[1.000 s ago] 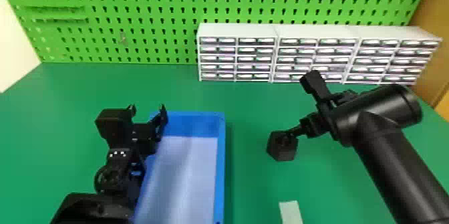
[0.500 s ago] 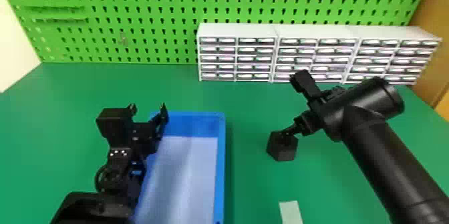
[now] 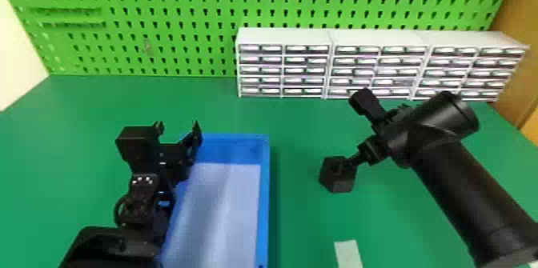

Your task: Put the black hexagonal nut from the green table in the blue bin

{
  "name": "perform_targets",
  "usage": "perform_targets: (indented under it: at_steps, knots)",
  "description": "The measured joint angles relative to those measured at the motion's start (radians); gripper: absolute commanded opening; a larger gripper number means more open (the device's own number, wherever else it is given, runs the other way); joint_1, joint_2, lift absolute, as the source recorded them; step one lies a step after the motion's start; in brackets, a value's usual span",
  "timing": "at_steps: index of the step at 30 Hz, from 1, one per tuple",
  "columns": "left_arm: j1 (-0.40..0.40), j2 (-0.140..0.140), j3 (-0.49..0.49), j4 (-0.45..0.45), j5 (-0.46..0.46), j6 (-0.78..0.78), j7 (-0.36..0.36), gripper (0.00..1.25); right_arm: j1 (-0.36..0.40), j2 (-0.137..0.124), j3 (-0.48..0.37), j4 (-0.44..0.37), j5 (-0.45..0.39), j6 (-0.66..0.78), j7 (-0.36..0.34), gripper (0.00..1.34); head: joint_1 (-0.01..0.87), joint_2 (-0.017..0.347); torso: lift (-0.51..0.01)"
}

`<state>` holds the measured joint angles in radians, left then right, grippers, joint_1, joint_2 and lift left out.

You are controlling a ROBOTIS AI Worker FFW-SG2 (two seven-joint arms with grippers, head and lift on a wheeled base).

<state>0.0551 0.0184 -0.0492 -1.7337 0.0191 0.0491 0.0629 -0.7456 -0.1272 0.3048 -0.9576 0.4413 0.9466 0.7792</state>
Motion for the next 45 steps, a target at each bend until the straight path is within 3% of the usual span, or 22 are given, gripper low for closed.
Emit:
perform_targets:
  at_steps: [6, 27, 45]
  knots:
    - [-0.005, 0.0, -0.002, 0.001, -0.002, 0.0, 0.0, 0.74, -0.013, -0.001, 0.005, 0.049, 0.002, -0.02, 0.0, 1.17, 0.657, 0.057, -0.095]
    - [-0.02, 0.0, -0.011, 0.013, -0.004, 0.0, 0.0, 0.74, -0.051, 0.007, 0.028, 0.085, 0.002, -0.038, -0.027, 1.17, 0.657, 0.057, -0.095]
    - [-0.033, 0.0, -0.015, 0.026, -0.002, -0.008, 0.0, 0.74, -0.07, 0.02, 0.08, 0.143, -0.083, -0.073, -0.132, 1.17, 0.657, 0.057, -0.095]
